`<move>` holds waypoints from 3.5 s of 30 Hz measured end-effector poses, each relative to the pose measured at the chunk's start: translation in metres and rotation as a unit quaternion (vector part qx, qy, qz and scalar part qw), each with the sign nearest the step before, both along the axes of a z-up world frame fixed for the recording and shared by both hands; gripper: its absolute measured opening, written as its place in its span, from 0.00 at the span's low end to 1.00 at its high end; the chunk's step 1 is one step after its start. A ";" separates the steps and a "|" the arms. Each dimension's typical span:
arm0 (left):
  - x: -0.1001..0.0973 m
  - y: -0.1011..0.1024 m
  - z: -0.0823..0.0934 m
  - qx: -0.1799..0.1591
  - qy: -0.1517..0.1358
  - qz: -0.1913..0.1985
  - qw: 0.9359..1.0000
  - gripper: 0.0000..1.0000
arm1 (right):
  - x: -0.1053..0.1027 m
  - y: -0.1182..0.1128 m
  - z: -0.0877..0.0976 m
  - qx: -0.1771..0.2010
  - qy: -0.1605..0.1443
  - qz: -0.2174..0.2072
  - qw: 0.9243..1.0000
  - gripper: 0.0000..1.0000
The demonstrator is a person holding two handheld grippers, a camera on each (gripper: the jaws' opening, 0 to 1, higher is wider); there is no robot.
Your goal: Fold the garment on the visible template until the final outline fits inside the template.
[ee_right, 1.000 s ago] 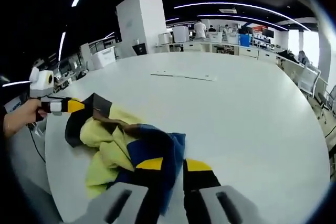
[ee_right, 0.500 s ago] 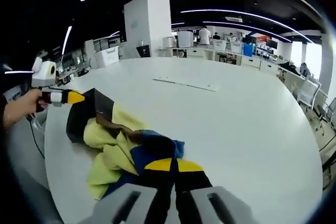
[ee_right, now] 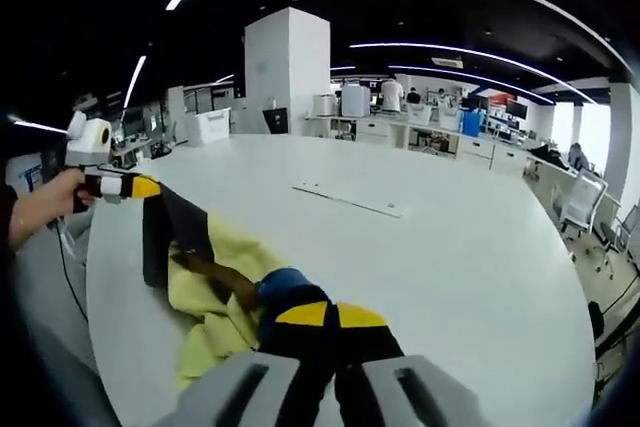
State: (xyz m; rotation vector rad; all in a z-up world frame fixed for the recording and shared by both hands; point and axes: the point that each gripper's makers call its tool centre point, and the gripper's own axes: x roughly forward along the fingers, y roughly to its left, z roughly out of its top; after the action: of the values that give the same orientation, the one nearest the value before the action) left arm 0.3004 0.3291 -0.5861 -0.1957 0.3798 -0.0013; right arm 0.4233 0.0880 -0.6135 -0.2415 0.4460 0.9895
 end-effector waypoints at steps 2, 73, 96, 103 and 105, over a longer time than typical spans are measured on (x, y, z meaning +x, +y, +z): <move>0.000 0.001 0.007 0.001 -0.007 0.000 1.000 0.00 | 0.002 0.000 0.010 0.007 -0.010 -0.002 1.000 0.00; 0.196 0.116 -0.079 -0.018 0.028 0.102 0.994 0.00 | 0.206 0.089 -0.067 -0.026 0.017 -0.068 0.997 0.00; 0.204 0.126 -0.126 0.028 0.092 0.090 0.991 0.00 | 0.215 0.093 -0.110 -0.108 -0.012 -0.079 0.991 0.00; 0.198 0.139 -0.108 0.117 0.100 0.094 0.984 0.23 | 0.218 0.091 -0.100 -0.102 -0.020 -0.091 0.990 0.10; 0.194 0.140 -0.100 0.106 0.093 0.097 0.985 0.26 | 0.216 0.093 -0.093 -0.069 0.005 -0.104 0.992 0.28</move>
State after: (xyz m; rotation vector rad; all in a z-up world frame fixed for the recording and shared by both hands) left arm 0.4948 0.4687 -0.6860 -0.0205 0.5417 0.2505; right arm 0.6389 0.1808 -0.7067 -0.3086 0.5395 0.7565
